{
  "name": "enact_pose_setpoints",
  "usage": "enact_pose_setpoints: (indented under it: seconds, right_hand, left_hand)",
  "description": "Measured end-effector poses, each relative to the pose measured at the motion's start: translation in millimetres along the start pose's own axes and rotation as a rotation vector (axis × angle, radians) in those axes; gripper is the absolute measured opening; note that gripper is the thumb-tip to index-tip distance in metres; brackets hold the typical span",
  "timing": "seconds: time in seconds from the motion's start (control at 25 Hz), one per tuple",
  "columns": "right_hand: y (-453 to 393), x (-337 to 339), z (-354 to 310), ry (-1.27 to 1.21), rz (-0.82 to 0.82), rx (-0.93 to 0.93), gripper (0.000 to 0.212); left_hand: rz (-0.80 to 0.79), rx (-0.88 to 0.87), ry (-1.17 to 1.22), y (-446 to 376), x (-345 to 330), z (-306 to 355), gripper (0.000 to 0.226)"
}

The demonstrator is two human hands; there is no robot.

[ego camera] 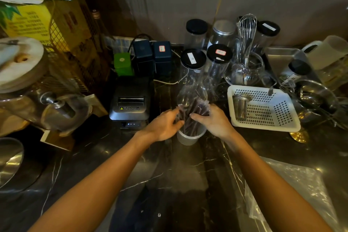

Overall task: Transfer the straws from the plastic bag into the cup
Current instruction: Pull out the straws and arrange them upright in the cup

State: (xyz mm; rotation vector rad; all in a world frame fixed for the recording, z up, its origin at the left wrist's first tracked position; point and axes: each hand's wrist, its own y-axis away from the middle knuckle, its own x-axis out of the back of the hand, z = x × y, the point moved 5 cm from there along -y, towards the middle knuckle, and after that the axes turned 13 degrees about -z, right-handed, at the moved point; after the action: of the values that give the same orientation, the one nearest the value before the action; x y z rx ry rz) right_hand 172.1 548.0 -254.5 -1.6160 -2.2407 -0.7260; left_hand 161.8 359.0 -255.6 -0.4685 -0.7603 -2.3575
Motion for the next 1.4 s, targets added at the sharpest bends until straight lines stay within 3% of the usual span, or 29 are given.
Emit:
enact_pose_setpoints:
  seconds: [0.12,0.36,0.48,0.64,0.76,0.96,1.24,1.4]
  right_hand:
    - [4,-1,-1,0.001,-0.100,-0.030,0.019]
    - [11,5,-12,0.020,-0.161,0.011,0.021]
    - [9,8,-11,0.031,-0.179,-0.034,0.019]
    - [1,12,-13,0.029,-0.246,-0.088,0.021]
    - [-5,15,-13,0.017,-0.246,-0.104,0.026]
    - [-1,13,-3,0.047,-0.178,-0.099,0.037]
    - [0,18,-12,0.010,-0.229,-0.086,0.029]
    - [-11,19,-23,0.047,-0.310,-0.093,0.045]
  left_hand:
    - [0.009,-0.042,-0.069,12,2,3,0.020]
    - [0.031,-0.048,-0.191,15,8,16,0.028]
    - [-0.026,-0.091,-0.129,9,8,20,0.028]
    - [0.095,-0.094,-0.077,0,13,22,0.011]
    - [0.055,-0.089,-0.017,-10,17,23,0.021]
    - [-0.036,-0.051,-0.005,-25,17,19,0.011]
    - [0.025,-0.104,0.019,-20,20,17,0.017]
    - [-0.006,-0.087,-0.023,-21,31,23,0.016]
